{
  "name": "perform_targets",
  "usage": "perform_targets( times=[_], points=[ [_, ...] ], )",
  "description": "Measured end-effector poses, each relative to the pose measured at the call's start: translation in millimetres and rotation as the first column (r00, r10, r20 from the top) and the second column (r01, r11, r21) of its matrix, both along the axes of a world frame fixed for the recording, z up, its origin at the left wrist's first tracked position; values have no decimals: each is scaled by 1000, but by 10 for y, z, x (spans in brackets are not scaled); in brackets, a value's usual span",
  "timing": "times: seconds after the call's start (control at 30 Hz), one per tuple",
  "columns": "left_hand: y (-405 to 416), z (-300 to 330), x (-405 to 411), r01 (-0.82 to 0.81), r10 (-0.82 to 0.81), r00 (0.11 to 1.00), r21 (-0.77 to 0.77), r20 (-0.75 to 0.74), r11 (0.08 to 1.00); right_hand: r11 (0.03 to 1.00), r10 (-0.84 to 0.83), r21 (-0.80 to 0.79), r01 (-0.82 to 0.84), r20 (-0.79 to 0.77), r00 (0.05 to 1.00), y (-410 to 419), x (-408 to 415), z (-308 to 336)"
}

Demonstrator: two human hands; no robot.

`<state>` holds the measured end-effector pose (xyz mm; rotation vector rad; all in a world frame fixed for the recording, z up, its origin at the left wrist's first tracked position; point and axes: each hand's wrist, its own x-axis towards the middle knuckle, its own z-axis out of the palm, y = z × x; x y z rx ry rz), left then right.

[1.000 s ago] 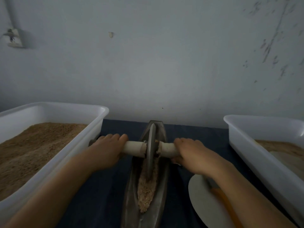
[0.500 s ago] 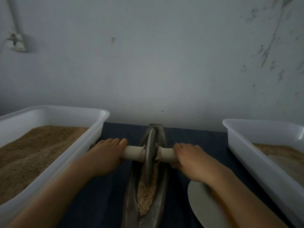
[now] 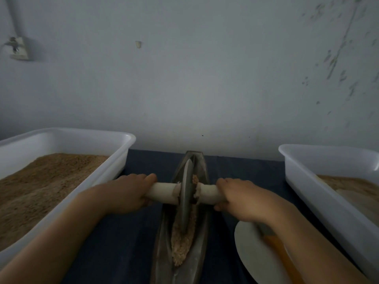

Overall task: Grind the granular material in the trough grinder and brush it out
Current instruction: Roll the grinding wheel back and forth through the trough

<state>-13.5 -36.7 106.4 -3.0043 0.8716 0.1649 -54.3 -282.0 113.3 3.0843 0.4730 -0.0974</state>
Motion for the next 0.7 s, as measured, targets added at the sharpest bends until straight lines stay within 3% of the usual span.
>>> perform_targets(
  times=[0.17, 0.33, 0.5, 0.63, 0.7],
  points=[
    [-98, -235, 226, -66, 83, 926, -56, 369, 996, 1000, -22, 9, 20, 234, 972, -80, 219, -184],
    [-197, -394, 310, -79, 152, 837, -160, 525, 984, 999, -36, -2, 40, 426, 904, -90, 340, -308],
    [-79, -326, 225, -37, 98, 891, -145, 444, 989, 999, -4, -38, 20, 359, 933, -58, 221, -272],
    [11, -191, 61, 7, 6, 946, -37, 325, 999, 1000, -2, 8, 1, 98, 995, -17, 5, -91],
    [34, -81, -23, 20, -24, 981, 20, 193, 1000, 999, 13, 33, -12, -24, 1000, -7, -106, 19]
  ],
)
